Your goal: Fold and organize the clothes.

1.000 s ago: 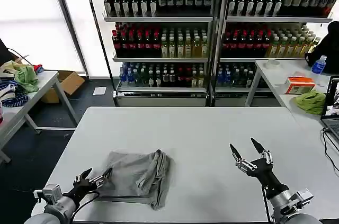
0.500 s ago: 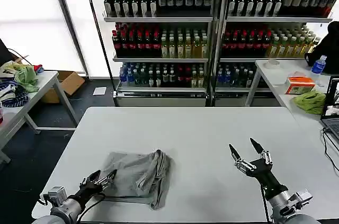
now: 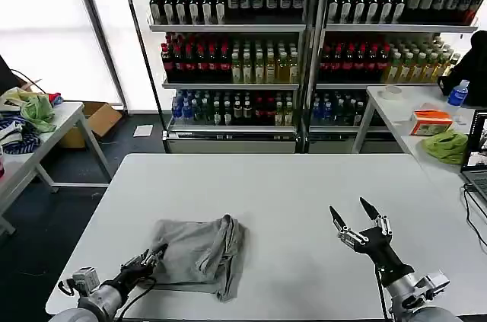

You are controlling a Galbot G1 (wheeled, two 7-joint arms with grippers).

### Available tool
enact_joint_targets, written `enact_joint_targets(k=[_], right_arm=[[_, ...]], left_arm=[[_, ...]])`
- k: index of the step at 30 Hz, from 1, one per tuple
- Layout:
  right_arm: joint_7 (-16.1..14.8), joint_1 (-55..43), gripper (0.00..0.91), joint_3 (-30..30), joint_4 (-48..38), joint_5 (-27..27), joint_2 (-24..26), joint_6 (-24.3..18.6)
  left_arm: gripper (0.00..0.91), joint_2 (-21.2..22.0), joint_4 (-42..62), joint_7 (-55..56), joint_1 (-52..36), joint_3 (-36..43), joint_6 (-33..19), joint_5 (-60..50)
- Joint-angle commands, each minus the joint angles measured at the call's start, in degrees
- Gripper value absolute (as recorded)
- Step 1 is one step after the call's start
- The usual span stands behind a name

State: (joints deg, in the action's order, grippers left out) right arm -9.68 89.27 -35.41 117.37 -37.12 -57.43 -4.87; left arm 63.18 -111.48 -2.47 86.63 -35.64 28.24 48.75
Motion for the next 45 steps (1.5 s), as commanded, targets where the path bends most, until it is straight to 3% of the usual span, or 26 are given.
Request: enact_joint_targets(k=[1,5,9,19,26,31,39,45], right_arm=[[0.03,-0.38,0.907,0.2,-0.12,0.03,-0.04,0.05],[0.03,-0.71,0.907,0.22,-0.17,-0.03,0.2,0.08],[0.09,-1.33,0.907,0.42,-0.21,-0.09,0.28,0.1],[0.1,-2.83,0.907,1.01,-0.72,-0.74,0.84,-0.04],[0.05,-2.92,0.907,0.97,-0.95,-1.1,0.92,-0.45],[0.08,-3.06,0.907,1.07,-0.78,-0.99,0.36,-0.51],[0.1,-2.81,0.907,0.81,-0.62,-0.61,-0.19,-0.32],[-0.03,-1.67,0.907,0.64,-0.9,-0.08,-1.16,-0.68]], left_arm=[[0.01,1.85,-0.46,0.95,-0.63,-1.33,-0.01,3.54],[0.01,2.91,-1.91,1.45,-0.34,-6.24,-0.13,5.7],[0.01,1.71,-1.52,1.12,-0.17,-16.11,0.22,7.43],[0.01,-9.9,5.96,-2.79,0.51,-31.23,3.09,4.51],[0.01,-16.89,5.08,-2.38,0.46,-33.55,3.89,6.22],[0.01,-14.99,-1.75,2.06,1.02,-29.48,4.4,8.9],[0.01,-7.49,-13.58,9.05,-1.41,-9.92,4.66,5.42],[0.01,-8.64,-19.81,22.3,-8.72,2.87,2.77,17.35]])
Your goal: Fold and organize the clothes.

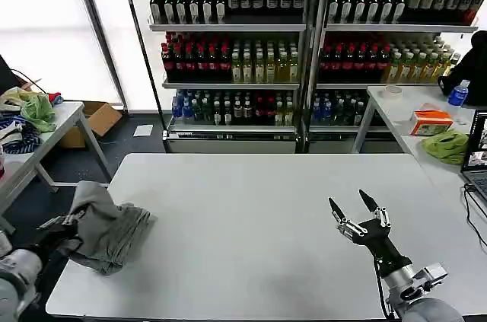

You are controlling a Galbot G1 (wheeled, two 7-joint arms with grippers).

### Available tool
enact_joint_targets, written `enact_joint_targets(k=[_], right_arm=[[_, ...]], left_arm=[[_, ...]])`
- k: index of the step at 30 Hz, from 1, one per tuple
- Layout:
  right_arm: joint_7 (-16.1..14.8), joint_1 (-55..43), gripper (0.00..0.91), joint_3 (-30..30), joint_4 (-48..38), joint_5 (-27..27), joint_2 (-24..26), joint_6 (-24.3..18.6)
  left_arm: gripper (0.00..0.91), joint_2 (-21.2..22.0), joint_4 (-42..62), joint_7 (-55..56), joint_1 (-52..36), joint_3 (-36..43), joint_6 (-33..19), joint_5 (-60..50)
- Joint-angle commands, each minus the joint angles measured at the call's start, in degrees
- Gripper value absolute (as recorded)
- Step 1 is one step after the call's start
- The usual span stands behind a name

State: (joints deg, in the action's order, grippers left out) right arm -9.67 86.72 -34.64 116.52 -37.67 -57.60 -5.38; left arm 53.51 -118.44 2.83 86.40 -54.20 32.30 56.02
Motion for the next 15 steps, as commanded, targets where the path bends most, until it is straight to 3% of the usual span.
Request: enact_joint_targets(k=[1,7,15], right_arm=[[0.02,0.93,0.907,-0.05,-0.12,0.69,-1.33,-0.16],[0.1,0.94,0.907,0.1,-0.85,1.63,-1.88,-0.09],[0.48,1.16,0.907,0.29,-2.98,3.6,-3.44,0.03]], left_arm=[[0.01,0.88,-13.02,17.09,-9.31,23.45,-1.34,10.06],[0.01,2.13,-9.72,22.53,-19.15,40.72,-2.39,14.3],[0.01,12.24,-5.9,33.07,-30.0,55.81,-4.52,27.07]])
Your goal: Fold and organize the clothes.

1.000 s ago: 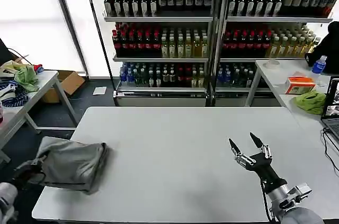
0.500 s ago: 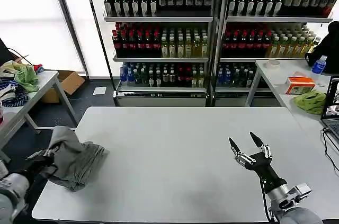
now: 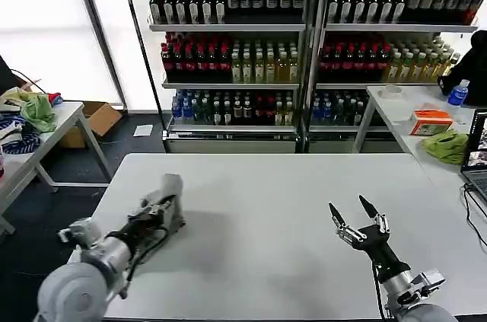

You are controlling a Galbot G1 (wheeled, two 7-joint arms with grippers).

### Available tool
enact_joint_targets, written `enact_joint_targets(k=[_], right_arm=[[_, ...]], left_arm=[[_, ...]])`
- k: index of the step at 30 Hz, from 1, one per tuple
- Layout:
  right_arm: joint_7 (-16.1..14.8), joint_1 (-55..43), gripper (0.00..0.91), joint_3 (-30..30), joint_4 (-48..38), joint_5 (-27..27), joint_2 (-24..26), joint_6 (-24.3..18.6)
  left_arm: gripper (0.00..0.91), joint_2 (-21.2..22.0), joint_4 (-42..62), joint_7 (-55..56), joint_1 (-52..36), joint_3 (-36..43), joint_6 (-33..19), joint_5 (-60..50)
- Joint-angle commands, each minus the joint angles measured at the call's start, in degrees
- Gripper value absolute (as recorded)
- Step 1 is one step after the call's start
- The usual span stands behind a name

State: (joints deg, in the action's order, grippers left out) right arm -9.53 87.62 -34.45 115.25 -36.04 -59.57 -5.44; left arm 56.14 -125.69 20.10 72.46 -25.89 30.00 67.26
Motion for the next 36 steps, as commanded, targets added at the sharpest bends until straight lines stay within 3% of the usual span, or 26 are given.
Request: enact_joint_targets(k=[1,4,5,6,7,11,15,20,23,26,31,36], right_arm=[[0.43,0.21,0.907,0.2,-1.85,2.02,-1.55,0.19],[1.28,-0.32,0.907,0.65,-2.17,2.21,-1.88,1.19],[1.97,-0.39,0.907,0.76,-2.05,3.21,-2.04,2.08],[2.54,-0.63,0.907,0.84,-2.02,4.38,-2.11,3.49],[2.96,-0.74,0.907,1.15,-2.1,6.01,-2.15,3.91],[4.93,-1.94,0.907,2.49,-1.78,5.51,-1.93,7.03],[5.89,-3.04,0.907,5.28,-0.63,1.65,-1.33,11.56],[6.97,-4.16,0.907,8.66,0.94,-3.28,-0.5,16.18],[7.72,-4.3,0.907,10.66,0.96,-4.27,1.14,17.72],[10.49,-3.51,0.907,12.35,1.58,-6.37,2.82,19.72],[11.32,3.28,0.907,12.79,4.32,-15.39,7.37,19.18],[11.34,4.57,0.907,13.83,2.59,-18.57,7.33,17.56]], left_arm=[[0.01,10.81,1.92,16.49,-16.3,29.97,-2.27,16.87],[0.02,15.63,7.21,16.43,-17.54,35.8,-2.07,16.64],[0.212,17.12,9.71,16.79,-18.15,37.51,-2.57,15.51],[0.464,18.68,12.19,16.78,-18.69,38.52,-2.84,14.48],[0.907,19.75,13.58,16.46,-19.03,39.11,-2.77,13.8],[0.907,22.07,14.91,11.29,-18.77,39.94,-2.05,10.82],[0.907,22.69,13.7,8.91,-18.32,39.25,-4.03,11.29],[0.907,22.12,9.55,7.13,-18.94,32.63,-6.26,15.0],[0.907,20.07,7.2,6.97,-18.97,26.59,-7.33,16.64],[0.907,16.07,3.87,5.35,-17.66,20.18,-7.22,14.62],[0.907,9.21,1.99,-4.97,-10.28,9.82,-7.85,-3.29],[0.907,8.11,2.13,-8.16,-6.76,0.99,-8.86,-9.26]])
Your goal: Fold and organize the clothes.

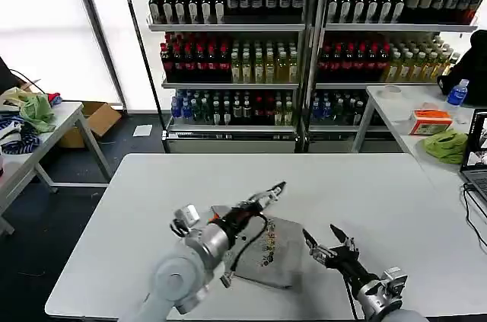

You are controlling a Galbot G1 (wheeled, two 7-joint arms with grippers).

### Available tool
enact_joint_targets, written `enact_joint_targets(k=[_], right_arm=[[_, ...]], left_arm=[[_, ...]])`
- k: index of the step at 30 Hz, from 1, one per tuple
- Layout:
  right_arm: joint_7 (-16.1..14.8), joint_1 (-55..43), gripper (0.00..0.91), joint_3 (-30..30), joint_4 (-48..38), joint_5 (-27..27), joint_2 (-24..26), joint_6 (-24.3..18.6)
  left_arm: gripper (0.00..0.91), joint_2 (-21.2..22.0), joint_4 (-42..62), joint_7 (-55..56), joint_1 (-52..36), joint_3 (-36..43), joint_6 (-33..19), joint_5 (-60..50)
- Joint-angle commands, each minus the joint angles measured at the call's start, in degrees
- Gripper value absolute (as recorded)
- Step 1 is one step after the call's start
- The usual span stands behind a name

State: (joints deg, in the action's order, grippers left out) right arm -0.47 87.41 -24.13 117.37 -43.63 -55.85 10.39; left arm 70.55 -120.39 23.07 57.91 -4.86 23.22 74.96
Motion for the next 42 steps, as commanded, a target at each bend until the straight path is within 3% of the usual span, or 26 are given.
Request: enact_joint_targets(k=[1,3,6,10,14,15,18,24,31,38,42], right_arm=[[2.33,4.7,0.907,3.83,0.39,-11.81,3.5,1.74],[2.59,4.17,0.907,5.34,-0.33,-15.36,2.82,1.76],[0.94,2.1,0.907,7.09,-1.95,-16.77,1.56,0.52],[0.94,-1.76,0.907,8.61,-4.09,-19.89,-0.14,1.12],[0.36,-4.72,0.705,10.69,-6.81,-19.81,-1.23,0.88],[0.25,-5.7,0.443,11.28,-7.34,-19.83,-1.95,0.88],[0.17,-7.71,0.0,12.73,-8.22,-19.5,-3.63,0.89],[-1.07,-10.63,0.0,14.57,-8.87,-17.65,-4.84,0.18],[-0.4,-16.56,0.0,15.41,-10.3,-14.94,-5.3,0.85],[-0.43,-20.14,0.0,13.45,-10.63,-13.65,-2.2,2.51],[-0.99,-20.24,0.0,11.94,-11.09,-9.32,-0.53,3.61]], left_arm=[[0.907,-6.42,-3.21,-11.31,7.97,-21.13,-2.13,-16.81],[0.907,-6.45,-3.18,-11.2,8.34,-22.5,-2.16,-16.75],[0.907,-6.25,-3.46,-11.14,9.41,-23.45,-2.15,-16.08],[0.907,-5.2,-3.85,-10.61,10.53,-23.33,-2.04,-15.42],[0.907,-4.55,-4.25,-10.13,11.08,-23.37,-2.05,-15.36],[0.907,-4.53,-4.37,-10.03,11.14,-23.49,-2.06,-15.31],[0.907,-4.54,-4.49,-9.88,11.38,-24.23,-2.02,-15.0],[0.907,-4.22,-4.87,-9.74,13.06,-25.88,-1.98,-13.83],[0.907,-3.28,-5.13,-9.86,14.01,-26.52,-1.89,-13.82],[0.907,-3.53,-5.71,-9.8,15.01,-27.44,-1.78,-13.52],[0.907,-3.44,-5.85,-9.8,15.33,-27.69,-1.7,-13.35]])
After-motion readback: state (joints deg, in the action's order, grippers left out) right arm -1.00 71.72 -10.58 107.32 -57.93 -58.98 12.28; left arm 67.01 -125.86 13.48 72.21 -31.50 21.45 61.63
